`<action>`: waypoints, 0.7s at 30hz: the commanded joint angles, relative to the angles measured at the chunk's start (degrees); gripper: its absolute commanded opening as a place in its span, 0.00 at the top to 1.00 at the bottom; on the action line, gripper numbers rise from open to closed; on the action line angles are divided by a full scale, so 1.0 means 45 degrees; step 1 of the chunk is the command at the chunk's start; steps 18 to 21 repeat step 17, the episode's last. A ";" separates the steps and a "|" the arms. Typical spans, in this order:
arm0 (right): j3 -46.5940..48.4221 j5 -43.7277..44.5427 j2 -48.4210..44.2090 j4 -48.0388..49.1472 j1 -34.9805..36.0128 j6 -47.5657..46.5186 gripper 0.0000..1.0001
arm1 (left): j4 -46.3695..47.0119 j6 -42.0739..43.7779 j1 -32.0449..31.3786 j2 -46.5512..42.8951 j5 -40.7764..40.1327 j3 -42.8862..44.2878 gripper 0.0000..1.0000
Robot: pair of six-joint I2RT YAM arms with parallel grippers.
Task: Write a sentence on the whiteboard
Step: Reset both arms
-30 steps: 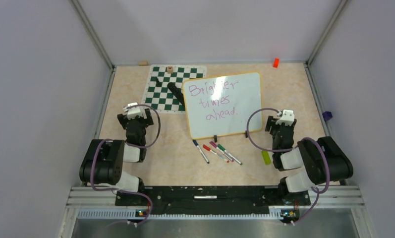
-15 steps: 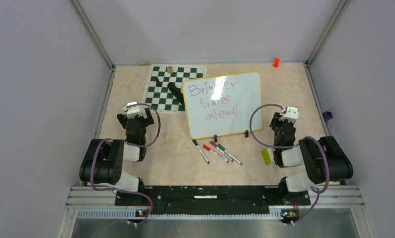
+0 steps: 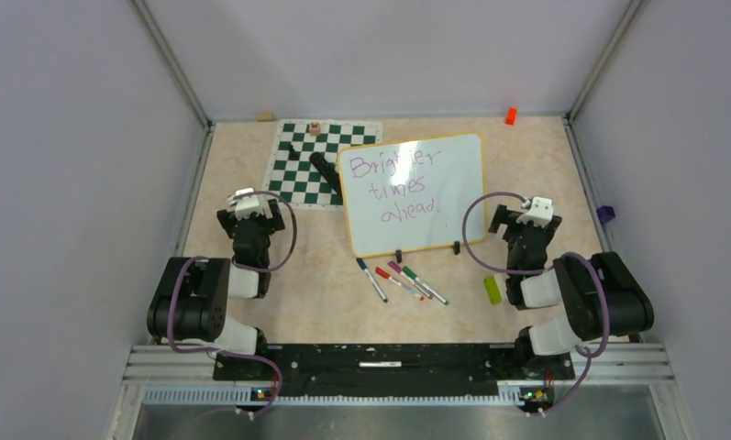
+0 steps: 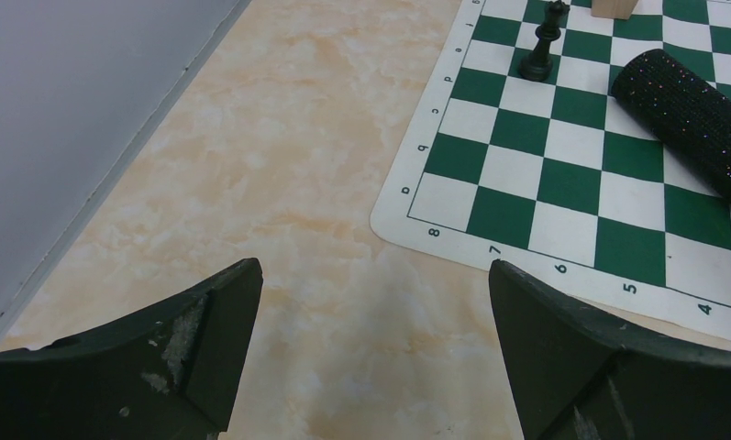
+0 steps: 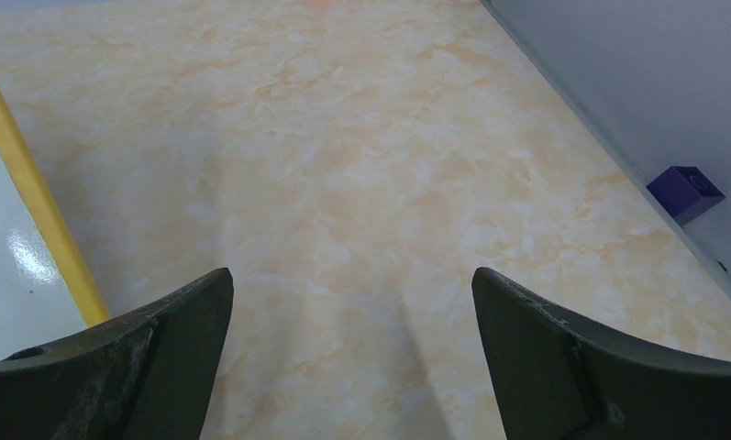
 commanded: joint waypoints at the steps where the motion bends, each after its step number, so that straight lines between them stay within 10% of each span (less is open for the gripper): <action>1: 0.0163 -0.0451 -0.0069 0.0487 -0.0100 -0.0085 0.01 | 0.0336 -0.0068 0.0087 -0.0154 0.0094 0.0183 0.01; 21: 0.0183 -0.0464 -0.0079 0.0445 -0.0097 -0.0085 0.01 | 0.0105 -0.0086 0.0148 -0.0149 0.0323 0.0296 0.01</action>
